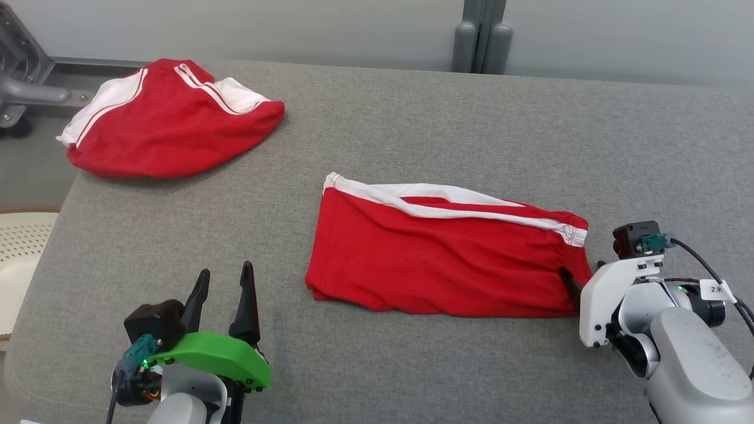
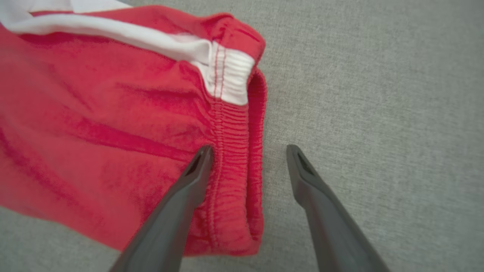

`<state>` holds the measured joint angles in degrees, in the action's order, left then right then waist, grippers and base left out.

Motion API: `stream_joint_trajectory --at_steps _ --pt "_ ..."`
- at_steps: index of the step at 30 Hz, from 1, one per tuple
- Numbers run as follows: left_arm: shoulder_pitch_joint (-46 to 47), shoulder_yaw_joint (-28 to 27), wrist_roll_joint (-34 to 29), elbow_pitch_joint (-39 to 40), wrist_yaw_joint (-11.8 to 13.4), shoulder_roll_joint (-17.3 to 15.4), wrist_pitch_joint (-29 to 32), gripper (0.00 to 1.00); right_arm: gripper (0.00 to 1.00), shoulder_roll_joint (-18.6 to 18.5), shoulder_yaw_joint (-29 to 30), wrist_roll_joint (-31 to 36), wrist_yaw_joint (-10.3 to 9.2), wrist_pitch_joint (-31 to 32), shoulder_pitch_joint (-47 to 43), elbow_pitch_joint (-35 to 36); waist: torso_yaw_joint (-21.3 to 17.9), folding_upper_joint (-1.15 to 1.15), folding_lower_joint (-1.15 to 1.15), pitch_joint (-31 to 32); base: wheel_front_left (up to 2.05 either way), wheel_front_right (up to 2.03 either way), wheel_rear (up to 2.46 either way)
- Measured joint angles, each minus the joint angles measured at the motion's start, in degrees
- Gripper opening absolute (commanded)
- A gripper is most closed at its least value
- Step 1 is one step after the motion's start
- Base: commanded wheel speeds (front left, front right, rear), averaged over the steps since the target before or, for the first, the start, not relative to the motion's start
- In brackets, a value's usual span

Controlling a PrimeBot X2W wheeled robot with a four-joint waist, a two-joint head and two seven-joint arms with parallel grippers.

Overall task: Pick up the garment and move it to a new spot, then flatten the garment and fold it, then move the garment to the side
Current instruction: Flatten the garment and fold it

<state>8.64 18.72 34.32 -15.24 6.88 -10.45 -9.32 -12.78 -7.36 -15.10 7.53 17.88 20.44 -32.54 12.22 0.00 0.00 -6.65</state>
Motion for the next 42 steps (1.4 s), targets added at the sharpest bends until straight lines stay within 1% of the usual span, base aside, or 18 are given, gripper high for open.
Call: stream_joint_trajectory --at_steps 1,2,3,4,5,6,13,21,24,27,32,36,39,42 --pt "0.0 0.1 0.0 0.0 0.0 0.0 0.0 1.0 1.0 -0.2 -0.5 -0.9 0.01 0.8 0.8 -1.2 0.2 0.0 0.0 -0.2 0.0 0.0 0.0" --pt "0.0 0.2 0.0 -0.1 0.0 0.0 0.0 1.0 0.93 -0.6 -1.2 -1.7 0.01 1.3 1.6 -2.3 0.4 0.0 0.0 -0.3 0.0 0.0 0.0" --pt "0.0 0.2 0.0 -0.1 0.0 0.0 0.0 1.0 0.64 -0.9 -1.5 -2.4 0.0 1.5 2.1 -2.9 0.5 0.0 0.0 -0.4 0.0 0.0 0.0" --pt "0.0 0.3 0.0 -0.1 -0.1 0.1 0.0 1.0 0.43 -1.1 -2.1 -3.3 0.01 1.9 2.8 -3.7 0.7 0.0 0.0 -0.5 0.0 0.0 0.0" --pt "0.1 0.4 0.0 -0.1 -0.1 0.1 0.0 1.0 0.3 -1.4 -2.8 -4.1 0.01 2.1 3.4 -4.4 0.8 0.0 0.0 -0.6 0.0 0.0 0.0" --pt "0.1 0.5 0.0 -0.1 -0.1 0.1 -0.1 1.0 0.0 -1.6 -3.3 -4.7 0.01 2.1 3.8 -4.9 0.8 0.0 0.0 -0.6 0.0 0.0 0.0" --pt "0.2 0.9 0.2 0.1 -0.3 0.2 -0.4 1.0 0.0 -3.2 -6.0 -10.2 0.04 2.3 7.2 -8.1 -0.4 0.0 0.0 -0.4 0.0 0.0 0.0" --pt "0.2 1.6 0.2 0.9 -0.1 0.2 0.0 1.0 0.0 -12.6 -7.4 -14.8 0.02 3.7 8.5 -8.0 -3.3 0.0 0.0 -0.2 0.0 0.0 0.0" --pt "0.2 1.7 0.2 1.2 0.0 0.2 0.1 1.0 0.0 -14.1 -7.6 -17.1 0.01 4.2 8.5 -7.5 -4.3 0.0 0.0 -0.3 0.0 0.0 0.0" --pt "0.2 1.7 0.2 1.3 0.0 0.1 0.2 1.0 0.0 -13.5 -8.3 -20.1 -0.01 4.8 8.4 -5.6 -5.1 0.0 0.0 -0.5 0.0 0.0 0.0" --pt "0.3 1.9 0.4 1.3 0.2 0.0 0.4 1.0 0.0 -11.9 -11.3 -26.8 -0.02 6.1 8.0 1.1 -5.6 0.0 0.0 -0.7 0.0 0.0 0.0" --pt "0.4 2.1 0.4 1.1 0.2 0.0 0.5 1.0 0.0 -10.6 -13.9 -31.1 -0.01 6.9 7.7 7.5 -5.2 0.0 0.0 -0.6 0.0 0.0 0.0" --pt "0.6 2.3 0.4 1.0 0.2 0.1 0.5 1.0 0.0 -9.3 -15.1 -33.7 -0.02 7.3 7.3 10.7 -4.6 0.0 0.0 -0.6 0.0 0.0 0.0" --pt "0.8 2.5 0.5 1.0 0.1 0.1 0.4 1.0 0.0 -7.4 -16.0 -35.4 -0.03 7.2 7.4 12.2 -3.8 0.0 0.0 -0.6 0.0 0.0 0.0"
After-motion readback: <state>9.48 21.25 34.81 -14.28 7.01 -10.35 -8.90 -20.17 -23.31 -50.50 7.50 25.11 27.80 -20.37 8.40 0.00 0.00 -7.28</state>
